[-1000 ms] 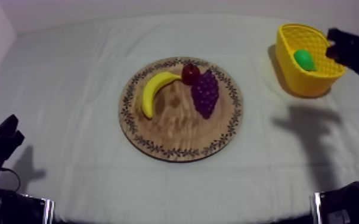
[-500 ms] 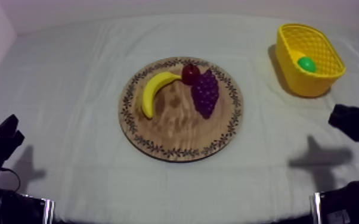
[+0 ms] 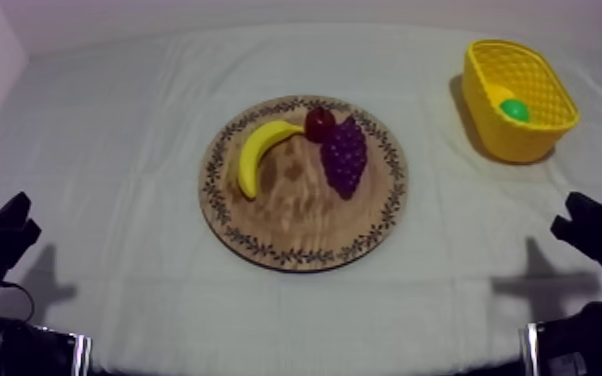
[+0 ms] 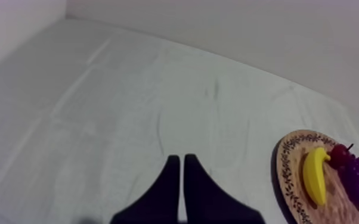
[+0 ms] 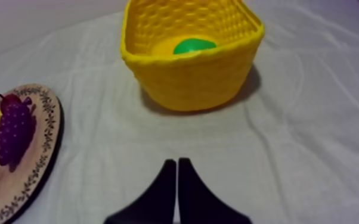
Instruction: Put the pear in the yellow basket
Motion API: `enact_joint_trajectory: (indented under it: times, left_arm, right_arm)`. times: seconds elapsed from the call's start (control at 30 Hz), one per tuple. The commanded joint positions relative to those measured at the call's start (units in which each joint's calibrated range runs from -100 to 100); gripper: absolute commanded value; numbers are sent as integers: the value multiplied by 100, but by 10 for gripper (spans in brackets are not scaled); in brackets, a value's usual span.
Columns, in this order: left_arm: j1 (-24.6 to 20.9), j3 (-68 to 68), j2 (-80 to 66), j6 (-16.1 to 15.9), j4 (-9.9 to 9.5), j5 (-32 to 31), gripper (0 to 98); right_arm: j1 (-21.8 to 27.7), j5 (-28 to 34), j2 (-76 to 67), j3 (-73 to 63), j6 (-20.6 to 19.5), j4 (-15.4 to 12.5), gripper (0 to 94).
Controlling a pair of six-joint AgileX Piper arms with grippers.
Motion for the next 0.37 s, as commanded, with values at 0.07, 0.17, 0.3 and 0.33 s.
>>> enact_joint_trajectory:
  times: [0.07, 0.17, 0.3, 0.33]
  left_arm:
    - [0, -5, -2, 0, -1, 1, 1]
    - [0, -5, -2, 0, -1, 1, 1]
    - [0, -5, -2, 0, -1, 1, 1]
    - [0, -5, -2, 0, -1, 1, 1]
  right_arm:
    - [-38, -53, -167, 10, 680, 5, 6]
    - [-105, -36, -366, 13, 724, 5, 5]
    - [-163, 18, -550, 14, 715, 5, 5]
    - [-154, 26, -567, 14, 711, 5, 5]
